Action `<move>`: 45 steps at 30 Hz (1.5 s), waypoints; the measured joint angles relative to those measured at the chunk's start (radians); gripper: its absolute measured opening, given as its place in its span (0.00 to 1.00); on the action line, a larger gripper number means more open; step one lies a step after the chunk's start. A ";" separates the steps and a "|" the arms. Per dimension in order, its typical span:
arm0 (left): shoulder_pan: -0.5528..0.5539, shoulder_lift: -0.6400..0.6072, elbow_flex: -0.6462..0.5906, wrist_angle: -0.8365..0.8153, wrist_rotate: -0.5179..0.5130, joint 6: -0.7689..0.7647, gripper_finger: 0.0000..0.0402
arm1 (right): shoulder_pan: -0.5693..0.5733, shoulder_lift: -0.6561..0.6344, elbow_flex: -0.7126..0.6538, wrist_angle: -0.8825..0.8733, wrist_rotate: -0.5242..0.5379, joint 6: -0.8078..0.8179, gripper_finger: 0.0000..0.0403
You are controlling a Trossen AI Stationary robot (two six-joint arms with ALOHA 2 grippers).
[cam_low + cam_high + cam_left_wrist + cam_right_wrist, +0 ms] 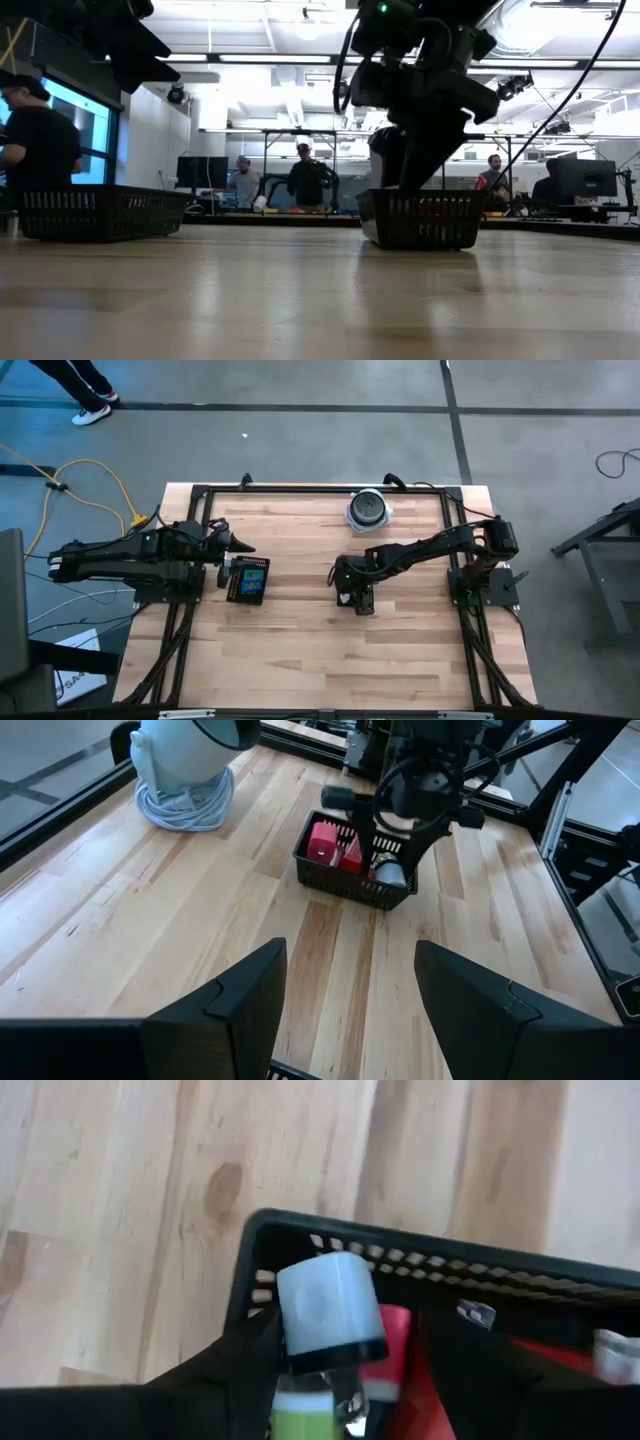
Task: Pick & Place Office items
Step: Put the white charger adapter into the right black bin, then return to Home Position
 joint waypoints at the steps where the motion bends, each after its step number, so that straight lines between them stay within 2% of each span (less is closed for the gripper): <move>1: 0.000 0.000 0.000 0.000 0.000 0.000 0.54 | 0.000 -0.008 0.000 -0.006 0.010 0.000 0.55; 7: 0.000 0.000 0.000 0.000 0.000 0.000 0.54 | 0.001 -0.057 0.000 -0.029 0.072 -0.002 0.55; 36: 0.000 0.000 0.000 0.000 0.000 0.000 0.54 | -0.002 -0.100 0.001 -0.054 0.079 -0.004 0.55; 45: 0.000 0.000 0.000 0.000 0.000 0.000 0.54 | -0.017 -0.196 0.002 -0.049 0.196 -0.025 0.55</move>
